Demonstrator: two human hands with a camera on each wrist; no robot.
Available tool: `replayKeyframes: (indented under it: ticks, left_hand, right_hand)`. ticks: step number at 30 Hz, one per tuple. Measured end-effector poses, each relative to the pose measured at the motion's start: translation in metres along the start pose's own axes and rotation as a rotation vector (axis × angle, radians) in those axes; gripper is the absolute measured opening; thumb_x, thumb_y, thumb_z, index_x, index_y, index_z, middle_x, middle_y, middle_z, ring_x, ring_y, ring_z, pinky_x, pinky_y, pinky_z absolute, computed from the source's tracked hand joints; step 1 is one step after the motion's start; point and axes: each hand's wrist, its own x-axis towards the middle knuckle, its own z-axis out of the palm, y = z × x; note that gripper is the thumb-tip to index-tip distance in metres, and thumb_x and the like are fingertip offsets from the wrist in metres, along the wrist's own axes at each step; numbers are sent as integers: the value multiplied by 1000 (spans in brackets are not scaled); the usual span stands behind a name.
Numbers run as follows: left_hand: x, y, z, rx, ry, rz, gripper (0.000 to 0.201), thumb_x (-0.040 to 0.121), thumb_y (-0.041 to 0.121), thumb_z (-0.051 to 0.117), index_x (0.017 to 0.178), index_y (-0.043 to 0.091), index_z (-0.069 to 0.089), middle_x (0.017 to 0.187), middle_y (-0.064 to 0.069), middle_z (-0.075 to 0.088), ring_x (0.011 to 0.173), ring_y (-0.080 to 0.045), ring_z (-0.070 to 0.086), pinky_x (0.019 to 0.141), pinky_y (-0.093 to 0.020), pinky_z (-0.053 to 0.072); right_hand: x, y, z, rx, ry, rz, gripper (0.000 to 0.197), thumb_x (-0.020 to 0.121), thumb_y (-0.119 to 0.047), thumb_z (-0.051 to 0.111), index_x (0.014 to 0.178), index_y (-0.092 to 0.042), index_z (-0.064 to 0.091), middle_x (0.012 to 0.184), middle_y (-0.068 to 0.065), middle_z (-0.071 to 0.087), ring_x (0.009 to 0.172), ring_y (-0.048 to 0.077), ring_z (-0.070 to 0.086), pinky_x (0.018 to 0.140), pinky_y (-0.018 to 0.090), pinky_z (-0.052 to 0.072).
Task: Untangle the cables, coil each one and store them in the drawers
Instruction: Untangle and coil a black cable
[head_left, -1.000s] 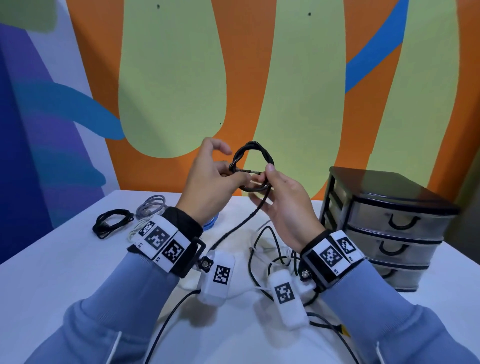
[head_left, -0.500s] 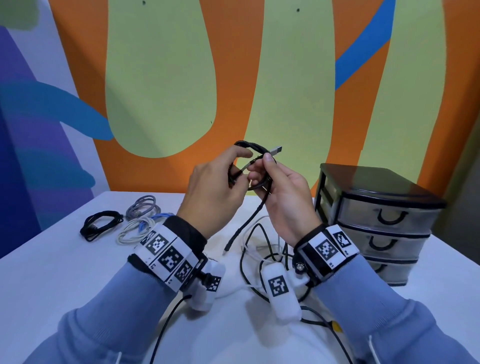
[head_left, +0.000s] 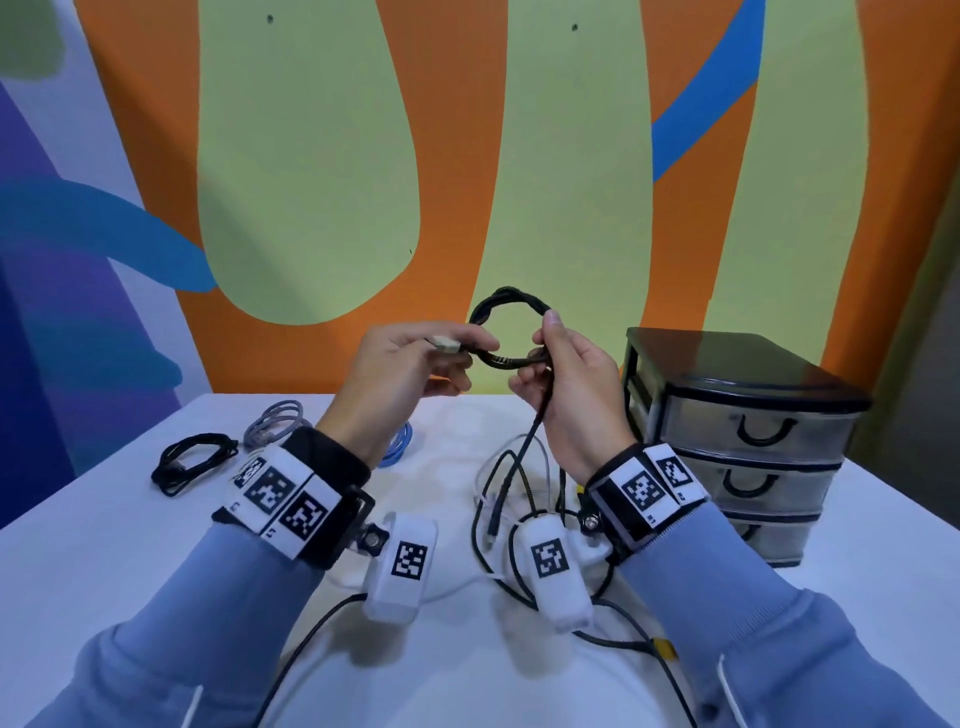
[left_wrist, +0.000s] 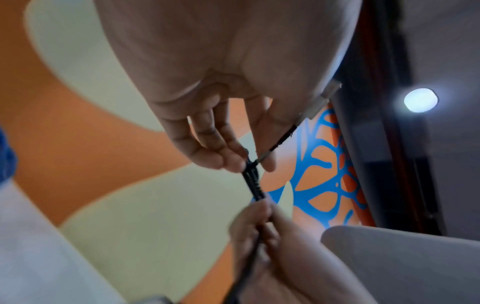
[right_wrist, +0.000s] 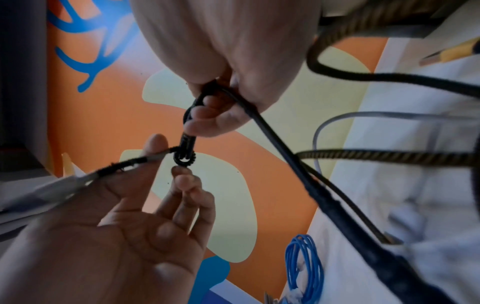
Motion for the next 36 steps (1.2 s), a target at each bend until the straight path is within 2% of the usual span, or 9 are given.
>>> replayKeyframes:
  ticks: [5,9,13,18,23,27,30,32,36]
  left_hand:
    - [2,-2,-9,-2,39,-15,19,99,20,71,104,6,82,97,-20,78,84,-26,71,97,-53,58]
    - [7,-9,-13,-1,78,-76,32,93,17,81,121,10,70,97,-20,80,86,-26,76,87,-41,64]
    - [9,-7,-15,-91,10,-227,27,103,21,67,126,8,71,108,-19,79,89,-24,75,74,-27,61]
    - [10,-15,-17,71,108,-56,23,101,9,69,122,17,74,93,-5,82,76,-10,69,75,-27,52]
    - [12,-19,-13,351,128,176,29,96,9,74,119,26,78,97,5,82,88,-5,75,85,-31,59]
    - [8,-23,-8,613,47,375,34,96,6,73,122,27,80,103,12,81,92,-5,75,84,-36,60]
    - [6,-21,-8,649,35,470,37,95,5,74,125,26,78,104,9,82,89,-13,76,79,-40,60]
    - [5,-18,-9,625,22,517,33,95,8,76,124,25,78,105,9,81,91,-14,76,80,-41,61]
    - [9,-16,-15,754,73,720,12,96,22,79,107,18,83,97,4,78,86,-20,70,74,-45,55]
  right_hand:
    - [-9,-2,9,20,-165,-11,22,106,-26,59,97,-6,60,72,6,63,70,23,66,82,37,61]
    - [-16,-7,8,72,-333,23,13,108,-19,55,102,-8,60,91,9,73,93,29,70,100,44,58]
    - [-18,-7,9,56,-440,60,10,107,-11,52,100,-10,60,99,9,73,104,30,69,103,40,55]
    - [-14,-8,6,-153,-380,129,14,94,4,60,98,-8,64,100,10,74,101,21,69,110,50,51]
    - [-9,-11,3,-29,-297,167,62,90,11,57,147,-9,44,98,17,73,91,29,69,92,41,60]
    - [-10,-18,4,-1,-282,156,49,88,13,51,134,-3,62,90,13,65,76,21,63,74,33,60]
    - [-10,-23,1,-107,-316,134,28,93,-1,59,116,2,74,77,4,50,59,15,36,48,25,32]
    - [-9,-23,1,-167,-332,109,23,97,-20,68,109,-2,77,72,2,29,58,15,20,47,25,17]
    - [-8,-22,0,-186,-238,74,23,101,-24,66,97,-4,76,59,-7,19,49,11,15,40,19,16]
